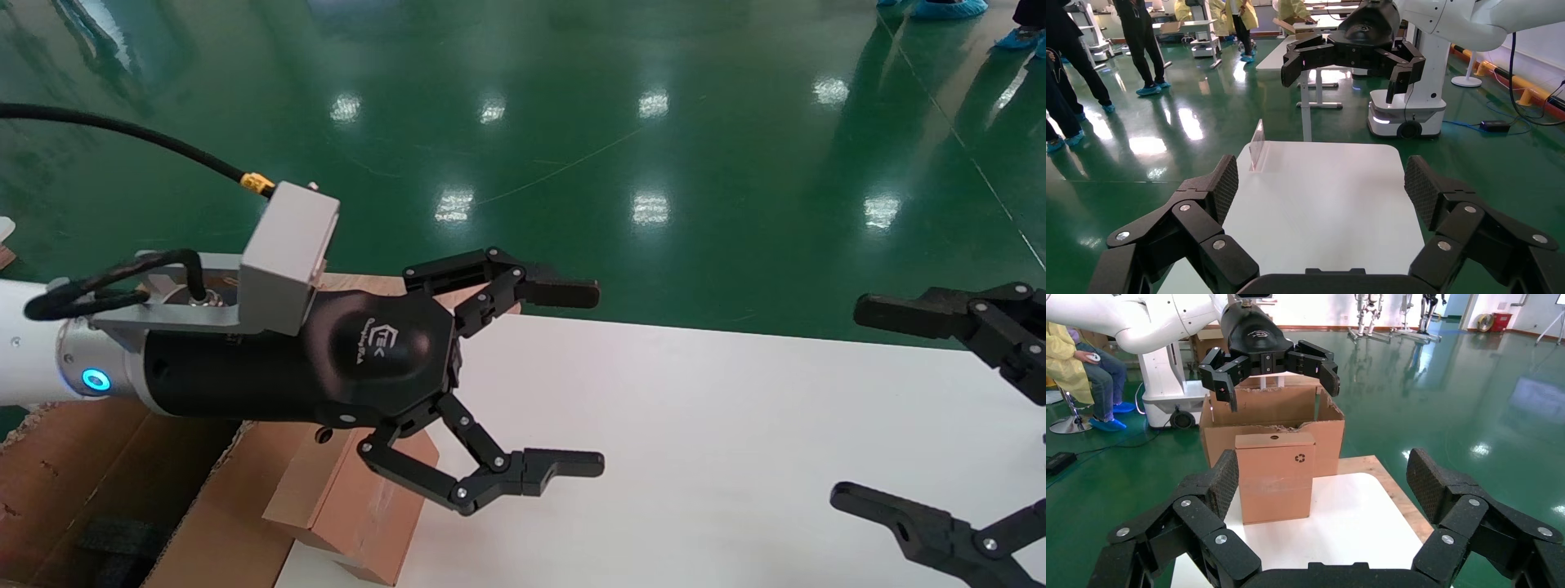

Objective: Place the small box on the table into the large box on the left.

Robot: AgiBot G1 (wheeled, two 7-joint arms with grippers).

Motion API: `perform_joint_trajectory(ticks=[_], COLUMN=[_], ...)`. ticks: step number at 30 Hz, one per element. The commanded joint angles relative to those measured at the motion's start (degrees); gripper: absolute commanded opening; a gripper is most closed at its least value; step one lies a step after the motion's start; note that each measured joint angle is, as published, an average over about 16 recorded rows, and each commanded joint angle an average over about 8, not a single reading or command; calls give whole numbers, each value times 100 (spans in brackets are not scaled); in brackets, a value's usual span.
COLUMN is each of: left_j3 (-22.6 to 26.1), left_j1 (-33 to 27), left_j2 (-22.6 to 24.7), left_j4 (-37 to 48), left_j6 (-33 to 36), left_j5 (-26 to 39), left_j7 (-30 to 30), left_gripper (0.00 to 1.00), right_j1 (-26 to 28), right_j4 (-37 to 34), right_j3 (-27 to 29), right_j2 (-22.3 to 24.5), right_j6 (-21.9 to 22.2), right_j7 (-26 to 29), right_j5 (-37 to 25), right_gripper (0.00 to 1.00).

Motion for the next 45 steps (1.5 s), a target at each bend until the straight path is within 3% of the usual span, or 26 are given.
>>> perform_joint_trajectory(ticks=[1,14,15,22,23,30,38,45], left_j3=[0,0,0,-13,-17,22,301,412], left_j1=[0,0,0,23,30,-20,-142,-273], left_j2=[0,0,0,-2,-18,-547,-1625,-1913], left_j4=[0,0,0,47,64,90,-335,-427], left_j6=[0,0,0,-36,-55,-521,-1146,-1156], left_j5=[0,0,0,-31,-28,470,1646,2037], left_j7=[0,0,0,-30,-44,-553,-2056,-2507], left_gripper=[100,100,100,100,100,100,100,100], right_j1=[0,0,0,0,0,1,1,1], right_j4=[0,0,0,0,0,-1,-2,-2], right_j3=[0,0,0,0,0,-1,-2,-1], right_j2=[0,0,0,0,0,0,0,0], right_j6=[0,0,0,0,0,0,0,1], right_j7=[0,0,0,0,0,-1,-1,-2], right_j5=[0,0,0,0,0,0,1,1], right_gripper=[100,99,92,5,0,0,0,0])
